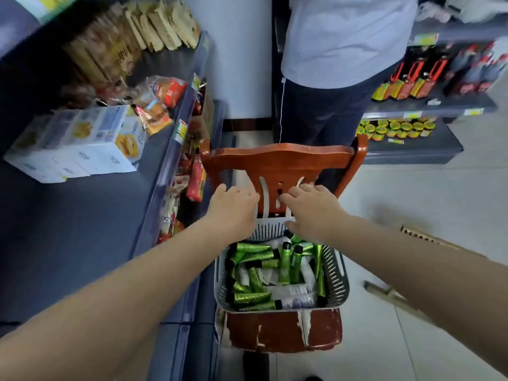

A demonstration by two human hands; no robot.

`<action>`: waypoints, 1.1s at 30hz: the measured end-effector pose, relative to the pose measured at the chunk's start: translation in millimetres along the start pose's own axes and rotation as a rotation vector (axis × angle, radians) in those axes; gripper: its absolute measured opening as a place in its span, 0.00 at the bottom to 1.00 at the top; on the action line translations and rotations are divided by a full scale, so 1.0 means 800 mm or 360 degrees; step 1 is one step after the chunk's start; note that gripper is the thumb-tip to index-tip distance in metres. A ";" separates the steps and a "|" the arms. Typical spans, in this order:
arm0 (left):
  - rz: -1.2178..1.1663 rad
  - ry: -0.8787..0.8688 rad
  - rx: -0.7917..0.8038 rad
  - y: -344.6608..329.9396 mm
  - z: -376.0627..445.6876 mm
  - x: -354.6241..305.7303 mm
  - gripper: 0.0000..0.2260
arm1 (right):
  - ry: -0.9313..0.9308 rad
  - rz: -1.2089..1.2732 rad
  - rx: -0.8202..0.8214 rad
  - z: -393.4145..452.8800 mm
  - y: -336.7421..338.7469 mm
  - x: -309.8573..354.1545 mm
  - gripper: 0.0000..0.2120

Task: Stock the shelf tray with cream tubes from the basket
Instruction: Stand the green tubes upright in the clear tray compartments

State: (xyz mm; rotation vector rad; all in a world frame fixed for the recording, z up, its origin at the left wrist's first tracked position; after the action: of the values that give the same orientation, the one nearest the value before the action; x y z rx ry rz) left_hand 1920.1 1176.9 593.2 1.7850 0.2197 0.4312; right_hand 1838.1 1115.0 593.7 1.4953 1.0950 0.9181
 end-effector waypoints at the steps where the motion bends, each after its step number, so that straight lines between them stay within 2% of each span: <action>1: -0.0015 -0.0023 0.0065 -0.025 0.006 -0.004 0.14 | -0.0014 0.0033 0.0050 0.005 -0.025 -0.002 0.24; 6: -0.0064 -0.0127 0.0324 -0.151 0.033 -0.030 0.15 | -0.0128 0.0258 0.0255 0.019 -0.149 -0.014 0.22; 11: -0.0159 -0.0175 0.0477 -0.259 0.061 -0.059 0.20 | -0.0316 0.0503 0.0448 0.029 -0.269 -0.031 0.25; 15: -0.0392 -0.0106 0.0624 -0.341 0.080 -0.083 0.19 | -0.0470 0.0690 0.0529 0.034 -0.355 -0.046 0.26; 20: -0.0897 0.0110 0.0779 -0.427 0.096 -0.112 0.19 | -0.0885 0.1014 0.0409 0.034 -0.435 -0.075 0.22; 24: -0.1140 0.0207 0.0818 -0.476 0.107 -0.143 0.23 | -0.1233 0.1299 0.0286 0.024 -0.482 -0.093 0.22; 26: -0.1228 0.0299 0.0813 -0.495 0.111 -0.151 0.21 | -0.1359 0.1407 0.0194 0.022 -0.499 -0.101 0.22; 29: -0.1402 0.0416 0.0768 -0.514 0.117 -0.158 0.17 | -0.1485 0.1566 0.0100 0.024 -0.520 -0.106 0.21; 33: -0.1716 0.0607 0.0634 -0.525 0.125 -0.160 0.11 | -0.1508 0.1591 -0.0017 0.033 -0.530 -0.109 0.21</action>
State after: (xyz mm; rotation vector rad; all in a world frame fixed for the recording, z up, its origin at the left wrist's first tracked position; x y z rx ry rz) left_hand 1876.0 1148.4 145.7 1.6607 1.5265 -0.0788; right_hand 1762.5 1051.0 171.3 2.1392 -0.4027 0.6538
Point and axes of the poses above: each hand's wrist, its own z-axis towards the middle knuckle, its own y-axis out of the back of the hand, x = y × z, the point moved 8 cm from there along z, towards the middle knuckle, and after that the axes turned 4 degrees about y, right-handed, at the moved point
